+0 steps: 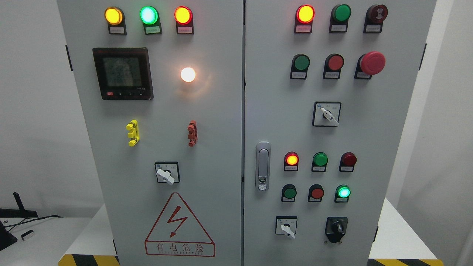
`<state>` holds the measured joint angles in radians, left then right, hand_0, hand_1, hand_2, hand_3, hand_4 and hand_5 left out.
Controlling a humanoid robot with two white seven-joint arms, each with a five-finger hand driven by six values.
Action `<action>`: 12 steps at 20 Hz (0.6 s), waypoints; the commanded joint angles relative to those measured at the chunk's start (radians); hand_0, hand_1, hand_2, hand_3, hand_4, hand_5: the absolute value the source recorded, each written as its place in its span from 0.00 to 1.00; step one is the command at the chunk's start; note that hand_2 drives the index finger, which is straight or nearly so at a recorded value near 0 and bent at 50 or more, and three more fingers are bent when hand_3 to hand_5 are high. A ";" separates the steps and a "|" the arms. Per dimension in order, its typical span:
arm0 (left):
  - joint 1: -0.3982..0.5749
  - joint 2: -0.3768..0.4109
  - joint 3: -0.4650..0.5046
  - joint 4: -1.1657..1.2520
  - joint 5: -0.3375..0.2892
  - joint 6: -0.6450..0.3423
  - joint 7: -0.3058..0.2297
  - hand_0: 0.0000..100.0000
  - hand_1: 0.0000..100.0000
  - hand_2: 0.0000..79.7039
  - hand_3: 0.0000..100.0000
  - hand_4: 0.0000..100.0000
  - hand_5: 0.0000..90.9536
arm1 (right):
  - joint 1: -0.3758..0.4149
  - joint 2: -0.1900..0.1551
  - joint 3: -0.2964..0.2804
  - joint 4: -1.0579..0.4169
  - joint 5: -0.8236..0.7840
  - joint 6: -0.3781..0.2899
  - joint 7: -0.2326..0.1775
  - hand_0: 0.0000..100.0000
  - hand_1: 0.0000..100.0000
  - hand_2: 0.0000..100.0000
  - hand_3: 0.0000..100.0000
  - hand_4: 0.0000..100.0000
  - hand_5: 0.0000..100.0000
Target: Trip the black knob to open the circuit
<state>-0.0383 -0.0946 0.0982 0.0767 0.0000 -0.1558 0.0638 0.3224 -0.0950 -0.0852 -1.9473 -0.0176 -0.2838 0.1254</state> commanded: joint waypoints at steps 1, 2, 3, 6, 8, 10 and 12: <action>0.000 0.001 0.000 0.000 0.005 -0.001 0.001 0.12 0.39 0.00 0.00 0.00 0.00 | 0.011 -0.032 -0.002 -0.039 -0.024 0.000 0.002 0.06 0.00 0.00 0.09 0.02 0.06; 0.000 0.000 0.000 0.000 0.005 -0.001 0.001 0.12 0.39 0.00 0.00 0.00 0.00 | 0.011 -0.031 -0.002 -0.039 -0.031 0.000 0.002 0.06 0.00 0.00 0.09 0.03 0.06; 0.000 0.001 0.000 0.000 0.005 -0.001 0.001 0.12 0.39 0.00 0.00 0.00 0.00 | 0.011 -0.029 -0.002 -0.039 -0.035 0.000 0.002 0.05 0.00 0.00 0.10 0.03 0.06; 0.000 0.000 0.000 0.000 0.005 -0.001 0.001 0.12 0.39 0.00 0.00 0.00 0.00 | 0.011 -0.032 -0.004 -0.039 -0.035 0.000 0.002 0.04 0.00 0.00 0.11 0.04 0.07; 0.000 0.001 0.000 0.000 0.005 -0.001 0.001 0.12 0.39 0.00 0.00 0.00 0.00 | 0.011 -0.032 -0.002 -0.039 -0.035 0.000 0.003 0.04 0.00 0.00 0.12 0.05 0.07; 0.000 0.000 0.000 0.000 0.005 -0.001 0.001 0.12 0.39 0.00 0.00 0.00 0.00 | 0.011 -0.032 -0.002 -0.039 -0.035 0.002 0.003 0.05 0.00 0.00 0.13 0.05 0.07; 0.000 0.000 0.000 0.000 0.005 -0.001 0.001 0.12 0.39 0.00 0.00 0.00 0.00 | 0.011 -0.031 -0.004 -0.039 -0.035 0.002 0.002 0.05 0.00 0.00 0.13 0.06 0.08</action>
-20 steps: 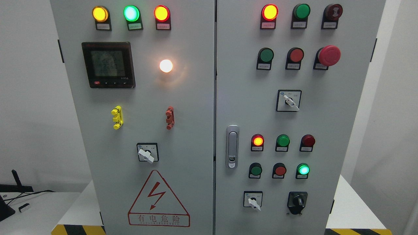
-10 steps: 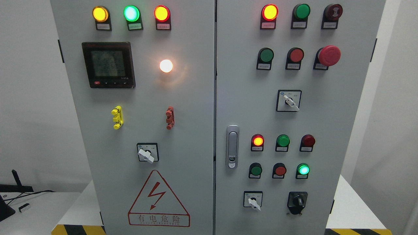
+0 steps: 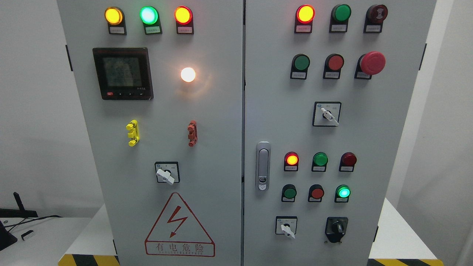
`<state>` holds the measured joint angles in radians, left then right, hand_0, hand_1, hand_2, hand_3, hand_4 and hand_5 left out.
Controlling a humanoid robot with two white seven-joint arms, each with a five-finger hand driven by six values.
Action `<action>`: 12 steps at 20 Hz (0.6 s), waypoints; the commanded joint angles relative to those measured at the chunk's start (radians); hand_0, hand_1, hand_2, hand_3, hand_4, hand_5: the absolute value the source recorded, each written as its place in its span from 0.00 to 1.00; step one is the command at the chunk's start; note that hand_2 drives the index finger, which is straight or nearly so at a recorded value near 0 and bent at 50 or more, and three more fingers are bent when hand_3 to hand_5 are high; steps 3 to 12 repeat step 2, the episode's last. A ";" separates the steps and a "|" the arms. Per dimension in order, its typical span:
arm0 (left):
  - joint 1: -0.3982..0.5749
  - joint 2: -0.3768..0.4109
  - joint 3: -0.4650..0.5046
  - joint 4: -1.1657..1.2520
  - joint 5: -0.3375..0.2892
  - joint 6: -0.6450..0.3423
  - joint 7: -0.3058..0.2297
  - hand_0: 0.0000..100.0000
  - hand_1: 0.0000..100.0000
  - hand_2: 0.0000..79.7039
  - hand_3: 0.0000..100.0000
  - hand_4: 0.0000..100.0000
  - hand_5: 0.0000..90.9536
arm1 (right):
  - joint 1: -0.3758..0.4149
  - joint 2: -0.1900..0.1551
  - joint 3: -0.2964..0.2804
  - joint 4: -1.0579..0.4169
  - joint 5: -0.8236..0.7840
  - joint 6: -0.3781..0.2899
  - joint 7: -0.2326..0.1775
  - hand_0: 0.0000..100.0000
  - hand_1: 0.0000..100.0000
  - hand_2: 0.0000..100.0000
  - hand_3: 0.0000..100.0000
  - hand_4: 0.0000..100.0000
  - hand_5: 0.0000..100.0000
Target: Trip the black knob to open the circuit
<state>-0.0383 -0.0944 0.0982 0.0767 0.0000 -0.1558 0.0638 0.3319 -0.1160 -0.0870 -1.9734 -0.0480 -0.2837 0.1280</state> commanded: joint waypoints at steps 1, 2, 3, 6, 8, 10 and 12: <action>0.000 -0.001 0.000 0.000 0.005 -0.001 0.001 0.12 0.39 0.00 0.00 0.00 0.00 | 0.001 -0.010 -0.002 -0.013 -0.004 0.001 -0.001 0.05 0.00 0.00 0.13 0.06 0.08; 0.000 -0.001 0.000 0.000 0.005 -0.001 0.001 0.12 0.39 0.00 0.00 0.00 0.00 | 0.001 -0.010 -0.002 -0.013 -0.004 0.001 -0.001 0.05 0.00 0.00 0.13 0.06 0.08; 0.000 -0.001 0.000 0.000 0.005 -0.001 0.001 0.12 0.39 0.00 0.00 0.00 0.00 | 0.001 -0.010 -0.002 -0.013 -0.004 0.001 -0.001 0.05 0.00 0.00 0.13 0.06 0.08; 0.000 -0.001 0.000 0.000 0.005 -0.001 0.001 0.12 0.39 0.00 0.00 0.00 0.00 | 0.001 -0.010 -0.002 -0.013 -0.004 0.001 -0.001 0.05 0.00 0.00 0.13 0.06 0.08; 0.000 -0.001 0.000 0.000 0.005 -0.001 0.001 0.12 0.39 0.00 0.00 0.00 0.00 | 0.001 -0.010 -0.002 -0.013 -0.004 0.001 -0.001 0.05 0.00 0.00 0.13 0.06 0.08; 0.000 -0.001 0.000 0.000 0.005 -0.001 0.001 0.12 0.39 0.00 0.00 0.00 0.00 | 0.001 -0.010 -0.002 -0.013 -0.004 0.001 -0.001 0.05 0.00 0.00 0.13 0.06 0.08; 0.000 -0.001 0.000 0.000 0.005 -0.001 0.001 0.12 0.39 0.00 0.00 0.00 0.00 | 0.001 -0.010 -0.002 -0.013 -0.004 0.001 -0.001 0.05 0.00 0.00 0.13 0.06 0.08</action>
